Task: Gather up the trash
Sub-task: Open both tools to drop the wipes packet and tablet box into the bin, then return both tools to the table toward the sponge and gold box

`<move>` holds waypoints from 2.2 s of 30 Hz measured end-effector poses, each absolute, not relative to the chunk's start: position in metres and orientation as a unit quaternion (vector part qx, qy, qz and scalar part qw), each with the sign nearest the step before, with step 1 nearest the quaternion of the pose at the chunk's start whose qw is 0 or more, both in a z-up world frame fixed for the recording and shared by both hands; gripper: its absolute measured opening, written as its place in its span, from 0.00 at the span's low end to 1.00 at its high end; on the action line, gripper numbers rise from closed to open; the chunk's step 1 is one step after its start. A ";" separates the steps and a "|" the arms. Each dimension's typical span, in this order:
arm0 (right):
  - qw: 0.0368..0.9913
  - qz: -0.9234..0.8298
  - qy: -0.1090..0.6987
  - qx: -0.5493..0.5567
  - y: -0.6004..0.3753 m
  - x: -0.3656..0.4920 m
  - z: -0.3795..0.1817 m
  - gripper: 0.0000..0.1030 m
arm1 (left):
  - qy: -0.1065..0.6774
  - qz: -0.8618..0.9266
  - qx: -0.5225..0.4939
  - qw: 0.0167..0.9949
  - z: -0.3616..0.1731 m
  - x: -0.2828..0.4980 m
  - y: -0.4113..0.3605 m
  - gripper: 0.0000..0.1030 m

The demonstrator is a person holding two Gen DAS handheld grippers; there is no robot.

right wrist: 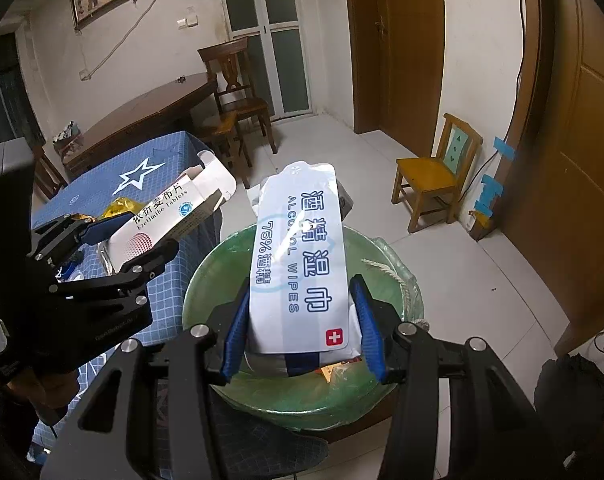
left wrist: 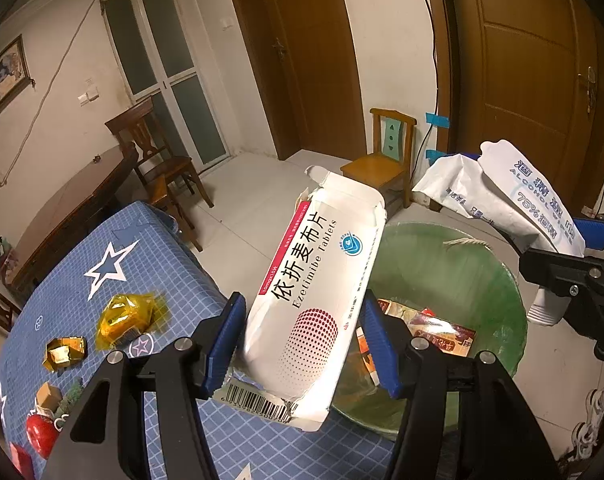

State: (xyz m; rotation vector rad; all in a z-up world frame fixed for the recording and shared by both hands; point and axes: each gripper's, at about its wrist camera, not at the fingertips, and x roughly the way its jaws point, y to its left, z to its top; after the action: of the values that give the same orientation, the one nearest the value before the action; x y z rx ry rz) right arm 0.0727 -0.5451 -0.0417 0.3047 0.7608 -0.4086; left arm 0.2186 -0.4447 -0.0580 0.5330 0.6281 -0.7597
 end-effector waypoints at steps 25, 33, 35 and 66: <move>0.891 -0.217 0.370 0.148 -0.554 0.076 -0.052 0.61 | 0.331 -0.388 0.236 0.827 -0.066 0.243 -0.450 0.66; 0.894 -0.214 0.365 0.148 -0.552 0.076 -0.051 0.61 | 0.329 -0.379 0.238 0.832 -0.072 0.245 -0.440 0.66; 0.896 -0.213 0.363 0.142 -0.549 0.078 -0.049 0.61 | 0.328 -0.374 0.240 0.834 -0.074 0.245 -0.436 0.66; 0.943 -0.010 0.325 0.076 -0.377 0.173 -0.065 0.61 | 0.306 -0.202 0.080 0.927 -0.040 0.257 -0.083 0.78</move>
State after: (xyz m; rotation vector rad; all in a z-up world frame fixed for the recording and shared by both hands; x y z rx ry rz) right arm 0.1731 -0.3766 -0.0652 0.1552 0.6631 -0.0201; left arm 0.2566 -0.0833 -0.0398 0.1630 0.6276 -0.4146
